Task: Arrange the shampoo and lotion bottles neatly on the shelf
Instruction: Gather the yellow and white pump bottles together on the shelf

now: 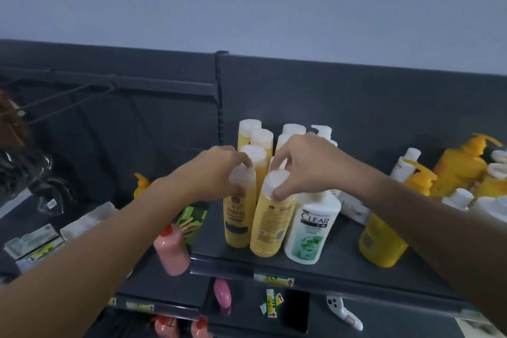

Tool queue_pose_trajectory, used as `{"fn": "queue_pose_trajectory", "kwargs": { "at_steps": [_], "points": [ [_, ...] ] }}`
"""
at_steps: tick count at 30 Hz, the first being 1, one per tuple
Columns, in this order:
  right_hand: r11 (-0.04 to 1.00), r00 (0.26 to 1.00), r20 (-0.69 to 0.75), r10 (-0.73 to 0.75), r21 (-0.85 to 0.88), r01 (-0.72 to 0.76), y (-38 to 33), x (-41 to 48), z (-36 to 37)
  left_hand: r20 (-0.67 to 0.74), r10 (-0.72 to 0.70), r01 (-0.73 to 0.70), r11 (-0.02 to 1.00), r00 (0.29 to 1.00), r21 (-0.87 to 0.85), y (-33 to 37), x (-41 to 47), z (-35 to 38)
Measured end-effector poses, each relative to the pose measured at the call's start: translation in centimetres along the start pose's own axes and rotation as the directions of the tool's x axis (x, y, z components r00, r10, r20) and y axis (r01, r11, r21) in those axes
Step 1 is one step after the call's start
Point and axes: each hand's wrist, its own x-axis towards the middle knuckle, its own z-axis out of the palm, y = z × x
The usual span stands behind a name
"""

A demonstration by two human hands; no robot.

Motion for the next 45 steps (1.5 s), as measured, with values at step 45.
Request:
{"fn": "queue_pose_trajectory", "kwargs": {
  "at_steps": [45],
  "points": [
    [0.995,0.994,-0.07,0.089,0.052,-0.085,14.2,2.9,1.0,-0.039,0.173,-0.171,0.984,0.984,0.038,15.1,6.4,2.6]
  ]
}}
